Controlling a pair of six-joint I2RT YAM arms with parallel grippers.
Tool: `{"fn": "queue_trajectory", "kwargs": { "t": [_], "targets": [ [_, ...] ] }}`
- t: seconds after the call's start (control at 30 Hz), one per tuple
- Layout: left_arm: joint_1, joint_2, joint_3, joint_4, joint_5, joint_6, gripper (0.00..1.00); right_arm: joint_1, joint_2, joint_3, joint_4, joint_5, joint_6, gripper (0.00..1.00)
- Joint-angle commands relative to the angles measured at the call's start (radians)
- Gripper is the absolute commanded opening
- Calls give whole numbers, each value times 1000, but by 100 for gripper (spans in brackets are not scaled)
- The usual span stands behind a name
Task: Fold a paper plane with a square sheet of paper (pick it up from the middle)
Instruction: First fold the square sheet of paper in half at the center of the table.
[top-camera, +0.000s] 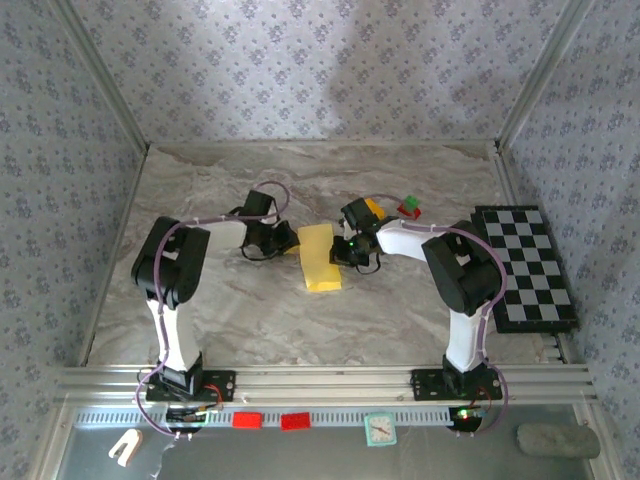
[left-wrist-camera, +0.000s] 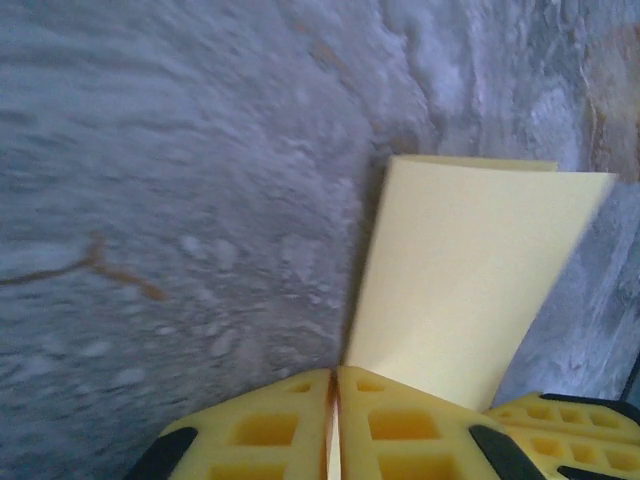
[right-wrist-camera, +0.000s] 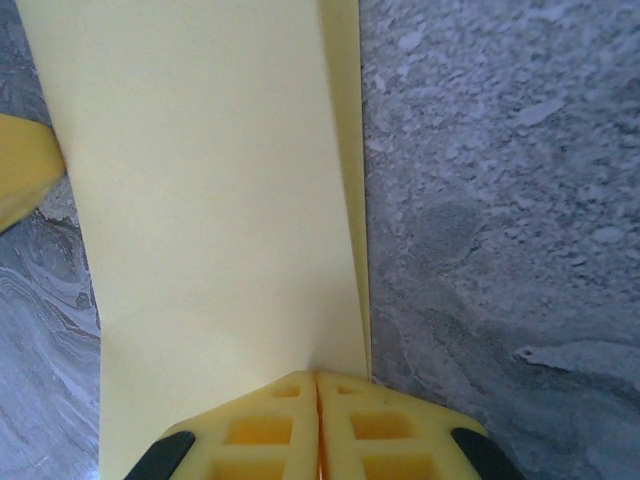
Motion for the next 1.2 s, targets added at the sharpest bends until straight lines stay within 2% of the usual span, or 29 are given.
{"fn": "queue_trajectory", "kwargs": {
  "t": [0.0,0.17,0.33,0.43,0.63,0.83,1.17],
  "targets": [
    [12,-61,29,-85,-12,43,12,-16,185,-142,-253,248,7,9],
    [-42,-127,6,-88,55,9,13,-14,187,-140,-250,247,6,9],
    [-137,-110,-23,-73,102,-43,12,-12,192,-142,-247,244,5,9],
    [-165,-86,-24,-85,106,-38,11,-12,191,-148,-246,244,2,9],
    [-165,-32,-11,-126,116,1,9,-13,188,-148,-247,245,2,9],
    [-161,-29,-26,-186,12,42,8,-13,192,-149,-250,247,0,9],
    [-129,-54,-117,-189,-31,46,7,-19,194,-158,-254,256,-3,9]
  ]
}}
